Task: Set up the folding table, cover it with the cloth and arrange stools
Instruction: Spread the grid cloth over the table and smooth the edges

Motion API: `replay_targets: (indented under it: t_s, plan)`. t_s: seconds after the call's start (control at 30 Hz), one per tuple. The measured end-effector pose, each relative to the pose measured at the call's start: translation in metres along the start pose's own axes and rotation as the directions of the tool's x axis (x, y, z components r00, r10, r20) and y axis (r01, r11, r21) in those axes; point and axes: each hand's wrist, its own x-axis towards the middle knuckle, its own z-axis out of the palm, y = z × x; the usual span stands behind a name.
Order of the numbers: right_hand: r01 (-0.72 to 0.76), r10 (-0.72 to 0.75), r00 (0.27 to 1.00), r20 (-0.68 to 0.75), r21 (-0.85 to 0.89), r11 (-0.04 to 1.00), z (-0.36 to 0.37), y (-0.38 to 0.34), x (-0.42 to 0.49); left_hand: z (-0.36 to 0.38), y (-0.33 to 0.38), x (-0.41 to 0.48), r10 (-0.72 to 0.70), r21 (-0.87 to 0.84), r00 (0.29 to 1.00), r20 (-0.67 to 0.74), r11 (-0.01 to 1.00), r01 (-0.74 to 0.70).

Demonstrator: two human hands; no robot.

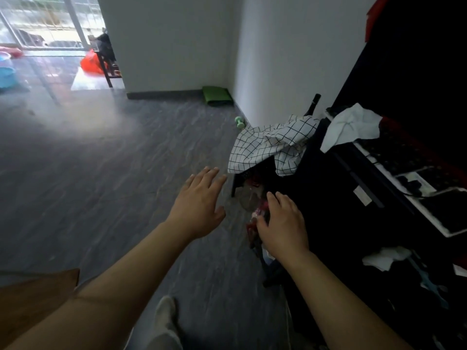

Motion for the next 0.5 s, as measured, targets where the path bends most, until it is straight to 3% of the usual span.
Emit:
replay_targets:
  t_s: [0.5]
  plan:
    - [-0.306,0.308,0.951,0.025,-0.07,0.949,0.033,-0.048,0.191,0.045,-0.122,0.208,0.21,-0.092,0.969,0.127,0.976,-0.2]
